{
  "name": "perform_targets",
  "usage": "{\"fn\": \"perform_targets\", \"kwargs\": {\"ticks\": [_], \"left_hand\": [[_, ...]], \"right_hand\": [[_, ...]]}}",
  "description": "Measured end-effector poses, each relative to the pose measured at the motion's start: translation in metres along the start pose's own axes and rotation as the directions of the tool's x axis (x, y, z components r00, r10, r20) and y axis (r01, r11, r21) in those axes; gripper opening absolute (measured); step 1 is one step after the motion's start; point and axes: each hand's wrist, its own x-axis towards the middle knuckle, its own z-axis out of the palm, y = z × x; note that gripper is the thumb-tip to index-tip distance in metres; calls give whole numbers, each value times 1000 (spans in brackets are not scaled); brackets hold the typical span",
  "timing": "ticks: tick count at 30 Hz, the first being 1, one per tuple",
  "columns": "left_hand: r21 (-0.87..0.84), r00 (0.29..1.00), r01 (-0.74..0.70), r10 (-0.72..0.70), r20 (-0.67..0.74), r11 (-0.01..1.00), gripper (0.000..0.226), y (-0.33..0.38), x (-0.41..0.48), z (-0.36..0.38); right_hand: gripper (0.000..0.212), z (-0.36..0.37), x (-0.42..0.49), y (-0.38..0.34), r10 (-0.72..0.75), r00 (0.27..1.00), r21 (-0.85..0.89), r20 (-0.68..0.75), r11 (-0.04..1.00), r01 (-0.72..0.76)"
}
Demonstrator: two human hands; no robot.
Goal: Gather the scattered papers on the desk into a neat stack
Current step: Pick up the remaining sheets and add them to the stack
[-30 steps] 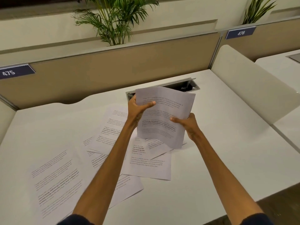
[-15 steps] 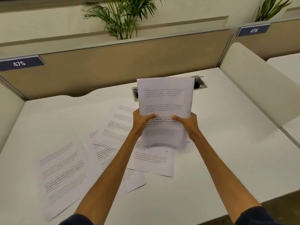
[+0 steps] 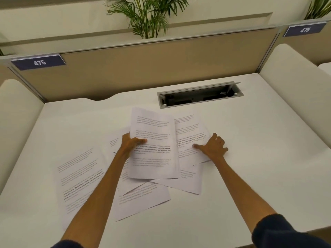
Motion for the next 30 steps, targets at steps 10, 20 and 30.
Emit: {"fn": "perform_targets", "kwargs": {"ticks": [10, 20, 30], "left_hand": [[28, 997, 80, -79, -22, 996, 35, -24, -1, -19], [-7, 995, 95, -95, 28, 995, 47, -23, 1, -17], [-57, 995, 96, -97, -18, 994, 50, -30, -4, -12]], "right_hand": [[91, 1, -17, -14, 45, 997, -41, -63, 998, -47], [112, 10, -54, -28, 253, 960, -51, 119, 967, -249], [82, 31, -59, -57, 206, 976, 86, -70, 976, -200]]}}
